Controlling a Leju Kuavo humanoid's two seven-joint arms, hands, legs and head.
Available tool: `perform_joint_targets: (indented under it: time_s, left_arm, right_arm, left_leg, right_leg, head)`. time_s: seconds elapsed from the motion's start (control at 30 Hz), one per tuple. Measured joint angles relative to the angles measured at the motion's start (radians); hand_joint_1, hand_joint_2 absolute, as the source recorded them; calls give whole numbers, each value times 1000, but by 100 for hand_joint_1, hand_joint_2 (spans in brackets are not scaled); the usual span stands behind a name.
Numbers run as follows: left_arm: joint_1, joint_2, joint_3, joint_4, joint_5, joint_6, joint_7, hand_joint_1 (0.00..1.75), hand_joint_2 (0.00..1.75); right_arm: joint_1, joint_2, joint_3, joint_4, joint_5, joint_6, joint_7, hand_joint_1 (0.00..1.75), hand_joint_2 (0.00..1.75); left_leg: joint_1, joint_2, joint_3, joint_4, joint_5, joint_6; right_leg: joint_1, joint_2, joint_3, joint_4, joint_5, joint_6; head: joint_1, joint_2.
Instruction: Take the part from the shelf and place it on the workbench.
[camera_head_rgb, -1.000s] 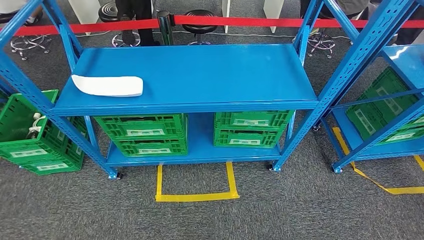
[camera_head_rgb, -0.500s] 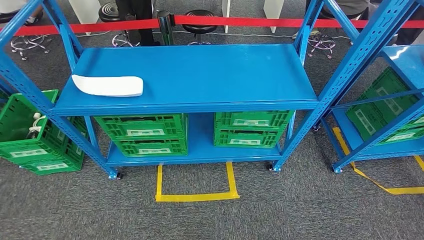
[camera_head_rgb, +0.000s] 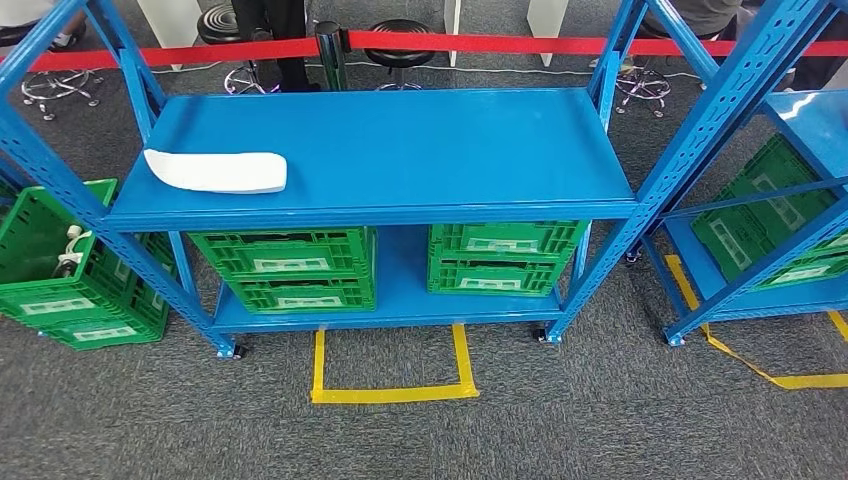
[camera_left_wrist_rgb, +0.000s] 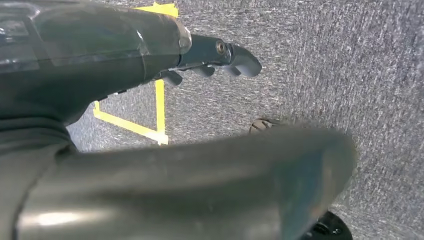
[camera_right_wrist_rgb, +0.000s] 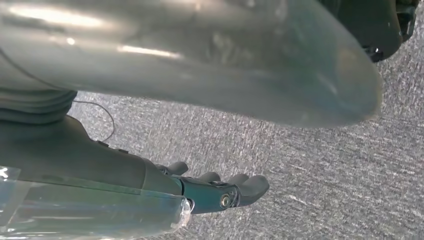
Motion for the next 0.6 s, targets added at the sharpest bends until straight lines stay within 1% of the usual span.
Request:
perform_joint_targets:
  time_s: [0.27, 0.6]
  left_arm:
    - [3, 2, -10, -8, 1, 0, 0, 0, 0]
    - [5, 4, -26, -11, 1, 0, 0, 0, 0]
  right_arm:
    - [3, 5, -32, -5, 0, 1, 0, 0, 0]
    - [7, 6, -43, -8, 0, 1, 0, 0, 0]
  left_leg:
    - [0, 0, 0, 0, 0, 0]
    - [0, -1, 0, 0, 0, 0]
  right_leg:
    - [0, 0, 0, 0, 0, 0]
    - [0, 0, 0, 0, 0, 0]
  head:
    - [0, 0]
    - [0, 0]
